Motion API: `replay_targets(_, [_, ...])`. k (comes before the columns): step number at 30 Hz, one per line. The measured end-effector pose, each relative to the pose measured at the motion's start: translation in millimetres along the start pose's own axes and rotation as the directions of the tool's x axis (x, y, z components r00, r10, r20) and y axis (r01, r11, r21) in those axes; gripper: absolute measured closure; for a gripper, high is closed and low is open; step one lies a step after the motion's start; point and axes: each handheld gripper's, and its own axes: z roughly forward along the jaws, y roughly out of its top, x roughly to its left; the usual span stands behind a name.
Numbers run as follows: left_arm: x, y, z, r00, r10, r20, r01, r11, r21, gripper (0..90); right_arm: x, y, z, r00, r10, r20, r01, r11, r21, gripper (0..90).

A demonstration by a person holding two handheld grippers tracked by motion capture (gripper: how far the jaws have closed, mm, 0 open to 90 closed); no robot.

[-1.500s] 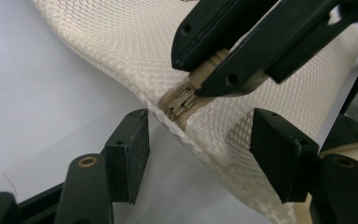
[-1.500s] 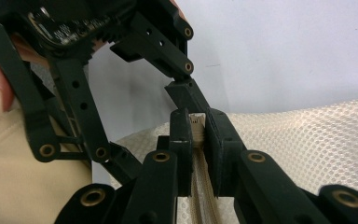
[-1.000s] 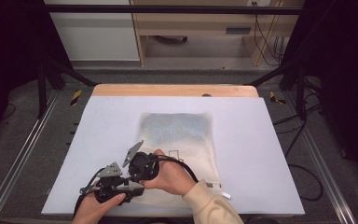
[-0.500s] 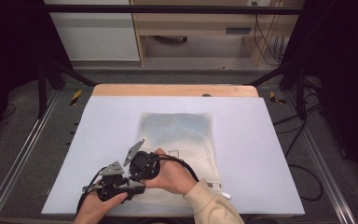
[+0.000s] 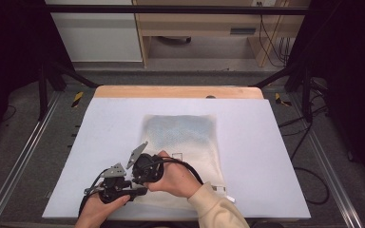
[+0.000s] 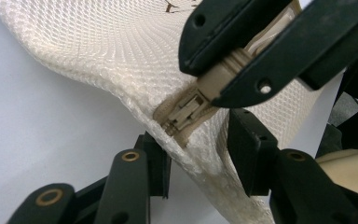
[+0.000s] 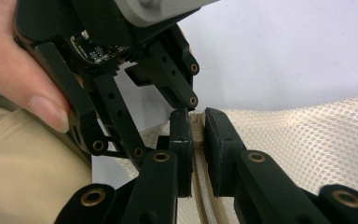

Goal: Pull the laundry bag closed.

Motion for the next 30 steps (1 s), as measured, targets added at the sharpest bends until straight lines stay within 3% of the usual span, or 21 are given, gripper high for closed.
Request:
replay_targets(11, [1.8, 1.3, 3.5, 1.0000, -0.002, 0.008, 0.002, 1.0000, 0.003, 64.4, -0.8, -0.3, -0.7, 1.0000, 0.003, -0.002, -0.003, 1.000, -0.001, 82.2])
replay_targets(21, [2.4, 2.1, 2.5, 0.9999, 0.010, 0.008, -0.010, 0.9998, 0.015, 79.0, -2.2, -3.2, 0.7, 1.0000, -0.004, -0.003, 0.004, 1.000, -0.003, 82.2])
replay_targets(30, [4.1, 2.6, 0.4, 1.0000, 0.002, 0.006, -0.002, 0.9999, 0.017, 83.9, -1.5, -4.7, 1.3, 1.0000, -0.009, 0.003, 0.009, 1.000, 0.006, 82.2])
